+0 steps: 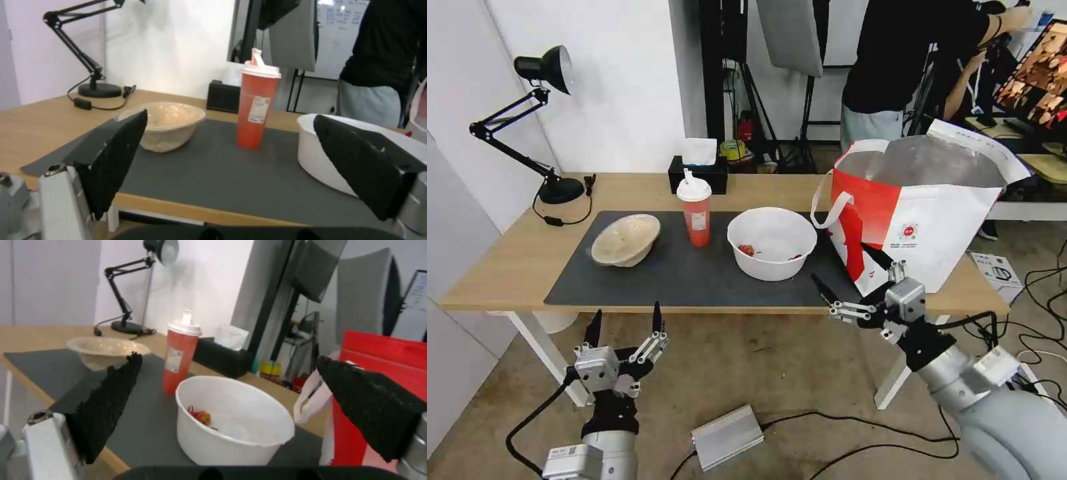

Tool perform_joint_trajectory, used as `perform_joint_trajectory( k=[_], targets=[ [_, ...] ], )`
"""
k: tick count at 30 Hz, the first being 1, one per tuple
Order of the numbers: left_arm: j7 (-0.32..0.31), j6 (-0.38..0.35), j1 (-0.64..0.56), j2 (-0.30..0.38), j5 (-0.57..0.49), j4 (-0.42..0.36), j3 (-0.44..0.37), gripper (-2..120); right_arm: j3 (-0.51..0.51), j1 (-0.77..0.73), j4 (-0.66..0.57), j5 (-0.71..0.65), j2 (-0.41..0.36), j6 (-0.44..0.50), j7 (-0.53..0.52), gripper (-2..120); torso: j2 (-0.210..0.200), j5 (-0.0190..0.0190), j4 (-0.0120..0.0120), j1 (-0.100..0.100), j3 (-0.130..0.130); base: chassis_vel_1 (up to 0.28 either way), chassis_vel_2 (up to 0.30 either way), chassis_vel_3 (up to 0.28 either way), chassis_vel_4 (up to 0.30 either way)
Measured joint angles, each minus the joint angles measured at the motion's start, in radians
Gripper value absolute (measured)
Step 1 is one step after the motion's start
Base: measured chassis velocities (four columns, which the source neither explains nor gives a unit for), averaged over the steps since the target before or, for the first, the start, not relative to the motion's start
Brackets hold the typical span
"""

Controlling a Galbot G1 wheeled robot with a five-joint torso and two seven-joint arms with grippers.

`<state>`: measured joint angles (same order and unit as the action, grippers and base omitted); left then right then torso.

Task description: Pick up the trash from the table and place it into the takeout bag.

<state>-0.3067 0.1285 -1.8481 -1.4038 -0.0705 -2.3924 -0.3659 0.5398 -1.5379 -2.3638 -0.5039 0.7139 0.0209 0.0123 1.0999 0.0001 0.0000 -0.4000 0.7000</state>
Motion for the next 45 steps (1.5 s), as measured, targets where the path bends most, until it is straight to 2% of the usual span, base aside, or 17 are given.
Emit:
perform_joint_trajectory(
  k=[7,13,20,30,45],
  targets=[
    [0.000,0.000,0.005,-0.002,-0.006,0.006,0.001,100,-0.057,0.120,0.051,-0.061,-0.080,-0.011,0.034,100,0.000,-0.0001,0.0001,0.000,0.000,0.000,0.000,0.000,0.000],
    [0.001,0.000,0.005,-0.009,-0.006,0.006,0.003,100,-0.075,0.156,0.069,-0.081,-0.115,-0.013,0.059,100,0.000,0.0000,-0.0001,0.000,0.000,0.000,0.000,0.000,0.000],
    [0.001,0.000,0.004,-0.012,-0.003,0.006,0.004,100,-0.115,0.242,0.122,-0.116,-0.180,-0.014,0.165,100,0.000,-0.0001,0.0000,0.000,0.000,0.000,0.000,0.000,0.000],
    [0.001,0.003,0.006,-0.021,-0.001,0.013,0.006,100,-0.227,0.382,0.221,-0.132,-0.210,-0.001,0.273,100,0.000,0.0000,0.0000,0.000,0.000,0.000,0.000,0.000,0.000],
    [0.001,0.009,0.000,-0.038,0.013,0.013,0.011,100,-0.390,0.622,0.313,-0.125,-0.231,-0.002,0.340,100,0.000,-0.0001,0.0000,0.000,0.000,0.000,0.000,0.000,0.000]
  ],
)
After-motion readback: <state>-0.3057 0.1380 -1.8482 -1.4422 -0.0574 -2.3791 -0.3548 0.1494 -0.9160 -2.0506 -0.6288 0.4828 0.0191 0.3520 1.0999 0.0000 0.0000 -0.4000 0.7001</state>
